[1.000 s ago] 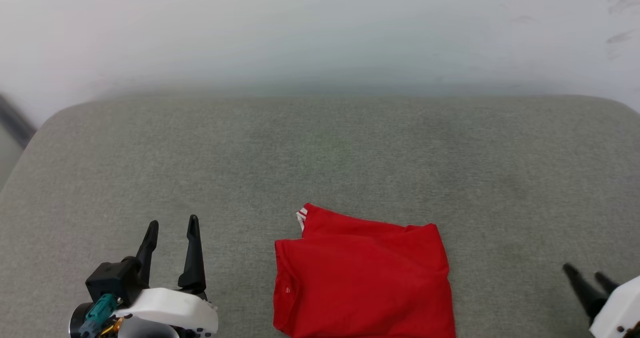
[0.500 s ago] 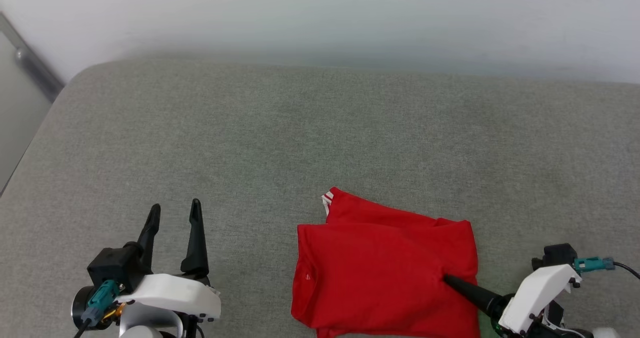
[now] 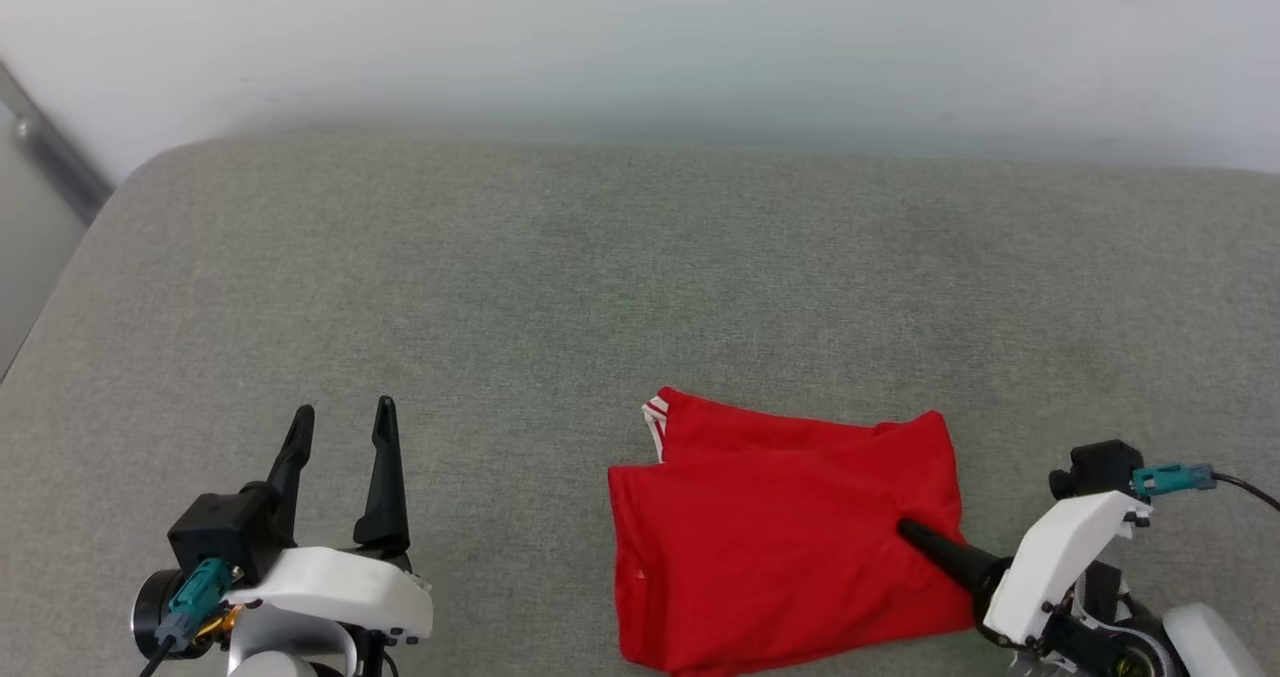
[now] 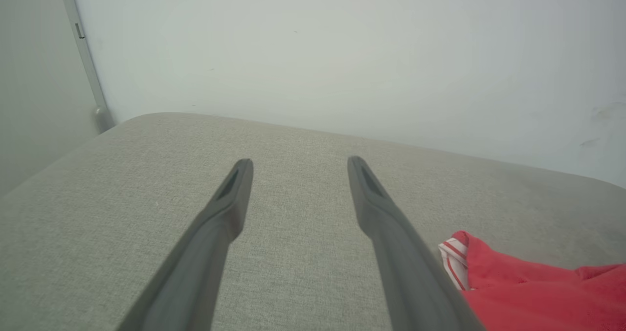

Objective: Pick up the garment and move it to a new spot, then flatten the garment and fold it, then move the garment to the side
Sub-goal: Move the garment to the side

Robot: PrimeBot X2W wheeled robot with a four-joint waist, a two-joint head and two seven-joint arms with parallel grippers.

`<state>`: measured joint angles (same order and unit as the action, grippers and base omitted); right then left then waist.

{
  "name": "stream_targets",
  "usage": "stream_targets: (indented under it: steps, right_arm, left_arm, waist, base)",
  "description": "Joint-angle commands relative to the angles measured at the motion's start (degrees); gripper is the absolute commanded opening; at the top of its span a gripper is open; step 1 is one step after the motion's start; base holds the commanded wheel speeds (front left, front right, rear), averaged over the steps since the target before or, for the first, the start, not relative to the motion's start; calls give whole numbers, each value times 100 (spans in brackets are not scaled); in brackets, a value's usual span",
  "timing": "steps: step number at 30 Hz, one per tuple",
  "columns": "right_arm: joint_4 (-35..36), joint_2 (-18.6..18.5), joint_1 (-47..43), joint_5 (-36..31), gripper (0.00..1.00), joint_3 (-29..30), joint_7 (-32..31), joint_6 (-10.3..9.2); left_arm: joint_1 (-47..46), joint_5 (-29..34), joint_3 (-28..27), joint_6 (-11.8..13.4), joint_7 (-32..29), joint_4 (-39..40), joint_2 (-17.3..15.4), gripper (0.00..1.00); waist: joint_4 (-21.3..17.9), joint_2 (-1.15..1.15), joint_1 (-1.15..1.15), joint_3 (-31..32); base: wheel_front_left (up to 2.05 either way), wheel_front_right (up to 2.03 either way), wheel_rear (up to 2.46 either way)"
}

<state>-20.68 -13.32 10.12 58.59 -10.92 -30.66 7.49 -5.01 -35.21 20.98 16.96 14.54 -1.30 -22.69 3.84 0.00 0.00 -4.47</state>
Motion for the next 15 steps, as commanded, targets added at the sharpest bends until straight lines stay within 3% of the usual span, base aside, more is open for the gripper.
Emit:
stream_targets:
  steps: [1,3,7,15]
  right_arm:
    - [23,-104,100,-128,0,-31,110,0]
    - [-111,-383,211,-689,0,-171,323,-1]
    - [-359,-561,507,-1610,0,-284,450,-1]
    - [-461,-472,985,-2549,0,-140,296,-1]
  left_arm:
    - [43,11,-4,19,5,4,-10,100]
    - [79,30,1,27,9,19,-25,100]
    - [143,64,-9,53,23,70,-43,100]
    - [23,175,-25,48,41,228,10,100]
  waist:
    - [-91,0,0,58]
    - [-221,0,0,98]
    - [-621,0,0,109]
    - [-1701,0,0,-179]
  base:
    - [0,0,0]
    - [0,0,0]
    - [0,0,0]
    - [0,0,0]
